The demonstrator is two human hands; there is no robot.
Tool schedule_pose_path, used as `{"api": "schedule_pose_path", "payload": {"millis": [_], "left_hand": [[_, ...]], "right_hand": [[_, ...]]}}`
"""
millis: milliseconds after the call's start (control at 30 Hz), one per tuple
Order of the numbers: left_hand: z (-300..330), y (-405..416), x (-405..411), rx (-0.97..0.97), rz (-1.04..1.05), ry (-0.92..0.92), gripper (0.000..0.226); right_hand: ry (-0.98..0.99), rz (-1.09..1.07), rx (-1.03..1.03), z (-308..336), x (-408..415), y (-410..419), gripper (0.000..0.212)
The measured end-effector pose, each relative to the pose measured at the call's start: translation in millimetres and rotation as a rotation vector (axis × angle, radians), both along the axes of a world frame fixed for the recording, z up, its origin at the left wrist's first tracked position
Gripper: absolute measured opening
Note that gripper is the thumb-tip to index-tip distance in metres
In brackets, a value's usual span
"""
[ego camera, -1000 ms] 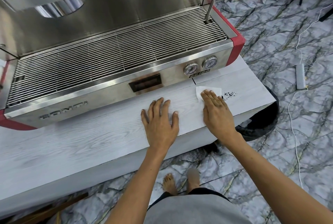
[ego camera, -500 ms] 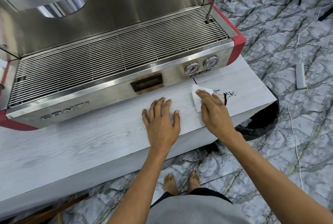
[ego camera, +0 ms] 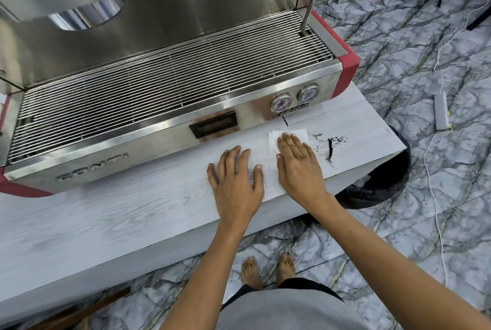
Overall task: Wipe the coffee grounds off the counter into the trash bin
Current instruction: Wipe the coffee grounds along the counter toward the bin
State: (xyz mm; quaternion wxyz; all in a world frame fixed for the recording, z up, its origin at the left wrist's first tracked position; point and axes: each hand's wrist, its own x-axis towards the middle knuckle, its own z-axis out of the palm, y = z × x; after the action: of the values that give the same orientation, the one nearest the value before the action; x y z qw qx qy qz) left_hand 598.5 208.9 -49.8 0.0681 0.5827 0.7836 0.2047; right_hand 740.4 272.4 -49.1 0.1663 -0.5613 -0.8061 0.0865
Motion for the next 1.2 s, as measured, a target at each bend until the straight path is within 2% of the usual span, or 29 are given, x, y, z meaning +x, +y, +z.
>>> {"api": "schedule_pose_path", "payload": {"millis": [233,833,1200], "left_hand": [[0,0,-1,-0.004,-0.001,0.001,0.048],[0,-1,0,-0.011,-0.014,0.001,0.05],[1,0,-1,-0.041,-0.038,0.023,0.054]], "right_hand": [[0.019,-0.022,0.022,-6,10,11,0.042],[0.038,-0.117,-0.012,-2,45,22,0.041],[0.192,-0.149,0.007,1,48,22,0.037]]}}
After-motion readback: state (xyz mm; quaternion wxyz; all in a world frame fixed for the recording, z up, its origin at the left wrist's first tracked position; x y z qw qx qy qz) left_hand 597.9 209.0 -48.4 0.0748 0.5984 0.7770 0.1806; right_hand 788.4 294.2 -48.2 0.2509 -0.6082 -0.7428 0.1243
